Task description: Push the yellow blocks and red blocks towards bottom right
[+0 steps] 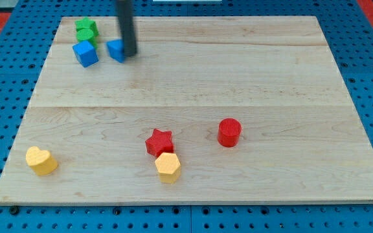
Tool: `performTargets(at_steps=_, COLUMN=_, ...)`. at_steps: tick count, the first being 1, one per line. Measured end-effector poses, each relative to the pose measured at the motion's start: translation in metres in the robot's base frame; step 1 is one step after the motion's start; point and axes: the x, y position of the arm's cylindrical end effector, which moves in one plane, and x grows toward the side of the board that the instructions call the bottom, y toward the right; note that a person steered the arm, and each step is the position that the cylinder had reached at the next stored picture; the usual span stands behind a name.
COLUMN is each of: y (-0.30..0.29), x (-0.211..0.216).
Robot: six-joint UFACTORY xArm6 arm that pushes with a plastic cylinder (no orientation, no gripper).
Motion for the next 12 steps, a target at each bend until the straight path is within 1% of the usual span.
performTargets(at_steps=1, y=0.016, x=0.019)
performTargets(at_steps=2, y=0.080, x=0.044)
performTargets(at_steps=3, y=0.093, x=0.044)
performTargets(at_steps=8, y=0.100, x=0.044)
performTargets(at_steps=11, y=0.104, x=0.055)
performTargets(at_steps=12, y=0.089, x=0.080)
